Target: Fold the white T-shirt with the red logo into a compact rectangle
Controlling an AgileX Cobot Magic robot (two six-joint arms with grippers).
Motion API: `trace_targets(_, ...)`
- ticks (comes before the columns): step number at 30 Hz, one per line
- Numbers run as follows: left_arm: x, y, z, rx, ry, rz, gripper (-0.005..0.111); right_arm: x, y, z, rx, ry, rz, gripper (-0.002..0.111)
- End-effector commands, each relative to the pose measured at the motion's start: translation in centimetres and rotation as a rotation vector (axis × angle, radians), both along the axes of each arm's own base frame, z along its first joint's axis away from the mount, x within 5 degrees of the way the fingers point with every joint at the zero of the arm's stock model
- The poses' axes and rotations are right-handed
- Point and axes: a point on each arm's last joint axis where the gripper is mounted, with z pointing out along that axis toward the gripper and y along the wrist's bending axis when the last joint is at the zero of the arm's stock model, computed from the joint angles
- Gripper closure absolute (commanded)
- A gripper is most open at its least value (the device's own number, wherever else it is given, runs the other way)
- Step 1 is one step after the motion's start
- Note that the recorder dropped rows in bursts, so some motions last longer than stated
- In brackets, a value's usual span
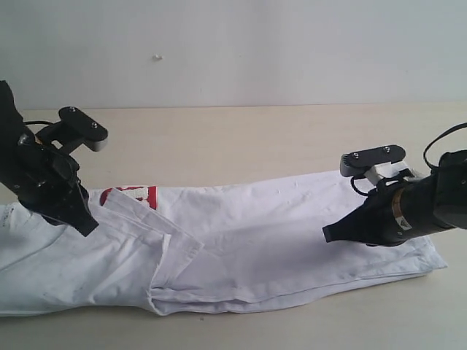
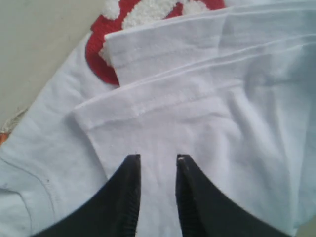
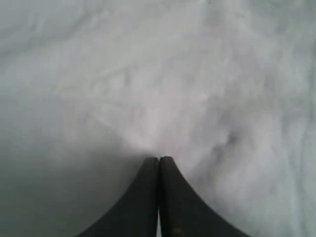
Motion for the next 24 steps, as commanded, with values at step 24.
trace_targets(24,-0.3,0.0,-3.0,-0.081,-0.022,0.180,0.080,-5.5,0.6,7.9,0.164,-0.294,0.055,0.108)
